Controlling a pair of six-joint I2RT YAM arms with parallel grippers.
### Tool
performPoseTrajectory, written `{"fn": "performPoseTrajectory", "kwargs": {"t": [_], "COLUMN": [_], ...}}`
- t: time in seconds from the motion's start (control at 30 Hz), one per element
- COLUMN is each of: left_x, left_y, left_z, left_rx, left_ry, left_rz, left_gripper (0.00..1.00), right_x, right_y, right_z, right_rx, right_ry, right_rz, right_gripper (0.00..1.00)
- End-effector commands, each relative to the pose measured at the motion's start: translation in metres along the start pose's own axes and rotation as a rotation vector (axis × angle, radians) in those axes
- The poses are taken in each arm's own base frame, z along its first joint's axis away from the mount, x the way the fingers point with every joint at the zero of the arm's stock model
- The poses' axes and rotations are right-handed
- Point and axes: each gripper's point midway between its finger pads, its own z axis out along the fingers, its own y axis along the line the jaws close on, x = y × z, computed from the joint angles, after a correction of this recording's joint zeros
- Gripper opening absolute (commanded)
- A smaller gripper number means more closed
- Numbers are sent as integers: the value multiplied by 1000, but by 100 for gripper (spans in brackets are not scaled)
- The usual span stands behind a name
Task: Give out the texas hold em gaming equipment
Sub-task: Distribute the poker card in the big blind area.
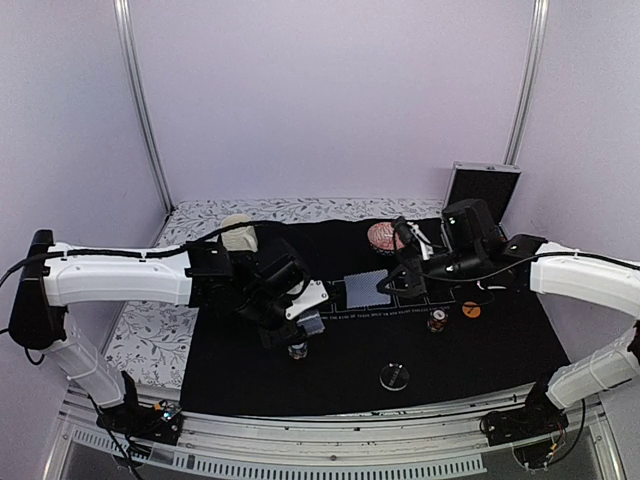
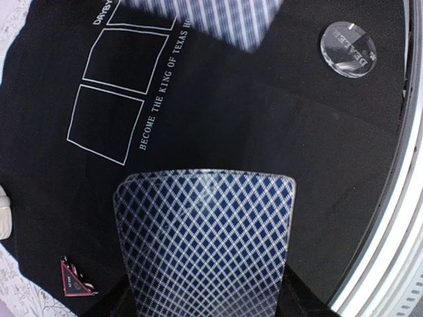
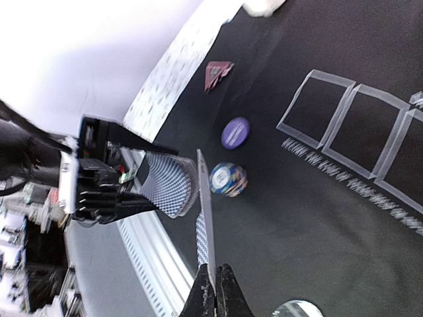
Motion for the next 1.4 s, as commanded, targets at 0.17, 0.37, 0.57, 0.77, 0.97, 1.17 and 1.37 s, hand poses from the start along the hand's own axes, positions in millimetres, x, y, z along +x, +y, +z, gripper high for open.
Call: {"fn": "performPoseTrajectory", "kwargs": {"t": [0.17,0.37,0.57,0.77,0.97,1.17,1.37], "left_x": [-2,2,2,-8,-29,-48,-38], "left_y": [51,94,119,133,154,181,195], "left_z": [-23,-31,-33,-34,-33,-40,-43], "left_rx": [-78,-130,-168,-181,-224,-304,-316], "left_ry": [-23,-33,-61,-99,-158,-217,-268], "left_rz": [-117,-166,-172,-167,-169,-155,-199], "left_gripper": [55,55,55,55,56,56,56], "right_x": [-46,-71,-82,-75,-83,-114,-124], "right_y": [-41,-41,-46,-51,-57,-39,-26], "right_z": [-111,-128,-136,-151,-162,-165,-140], "right_rx": [242,287,347,372,416,357,180], "right_ry": [-264,-286,-293,-304,-324,-370,-366], "right_rz": [31,21,28,56,81,58,75], "right_gripper": [2,2,2,2,2,2,2]}}
